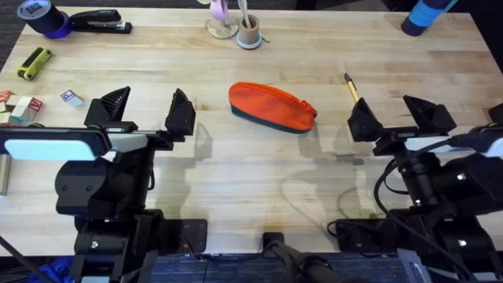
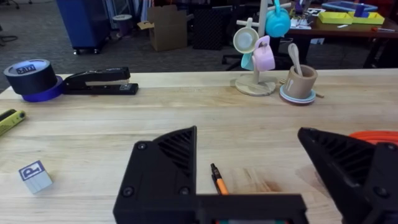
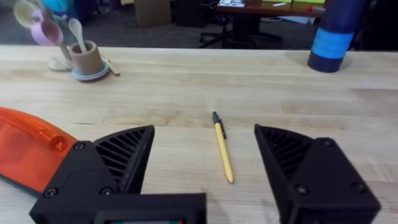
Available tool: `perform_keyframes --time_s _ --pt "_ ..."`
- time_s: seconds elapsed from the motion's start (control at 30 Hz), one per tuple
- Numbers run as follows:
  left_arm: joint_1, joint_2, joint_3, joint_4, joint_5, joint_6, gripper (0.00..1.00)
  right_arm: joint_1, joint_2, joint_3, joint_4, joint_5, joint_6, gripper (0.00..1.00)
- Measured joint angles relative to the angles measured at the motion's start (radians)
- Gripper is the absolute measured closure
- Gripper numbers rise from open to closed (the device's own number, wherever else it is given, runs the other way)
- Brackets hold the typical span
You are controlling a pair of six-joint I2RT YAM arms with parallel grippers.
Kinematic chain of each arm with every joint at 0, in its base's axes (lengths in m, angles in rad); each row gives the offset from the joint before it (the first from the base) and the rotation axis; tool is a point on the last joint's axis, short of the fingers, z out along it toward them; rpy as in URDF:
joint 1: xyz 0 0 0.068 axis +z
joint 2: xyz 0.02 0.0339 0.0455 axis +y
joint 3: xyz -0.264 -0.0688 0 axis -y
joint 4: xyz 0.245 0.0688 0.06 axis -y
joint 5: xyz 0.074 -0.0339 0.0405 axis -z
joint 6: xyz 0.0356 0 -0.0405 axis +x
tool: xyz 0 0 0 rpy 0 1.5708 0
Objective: Unzip the bag, pick up the pens from the table one at a time and place them inside, then zip the bag closed.
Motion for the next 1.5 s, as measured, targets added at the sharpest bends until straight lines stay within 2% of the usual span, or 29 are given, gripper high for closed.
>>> perform_keyframes --time_s 0.67,0.87,1.03,1.2,1.33,1.5 --pt "0.000 0.000 0.000 0.000 0.001 0.000 0.006 0.000 0.000 0.000 -0.003 -0.004 0.000 0.004" --pt "0.000 0.000 0.002 -0.007 0.051 0.000 0.006 0.000 0.000 0.012 -0.030 -0.032 0.000 0.005" --pt "0.000 0.001 0.035 -0.069 0.073 0.000 0.006 0.000 0.032 0.086 -0.164 -0.058 0.000 0.005" --pt "0.000 0.070 0.160 -0.166 0.076 0.000 0.007 0.000 0.154 0.217 -0.244 -0.068 0.000 0.005" --pt "0.000 0.196 0.268 -0.184 0.089 0.000 0.007 0.000 0.282 0.357 -0.288 -0.075 0.001 0.005" --pt "0.000 0.414 0.418 -0.221 0.135 0.000 0.007 0.000 0.465 0.538 -0.330 -0.076 0.015 0.005"
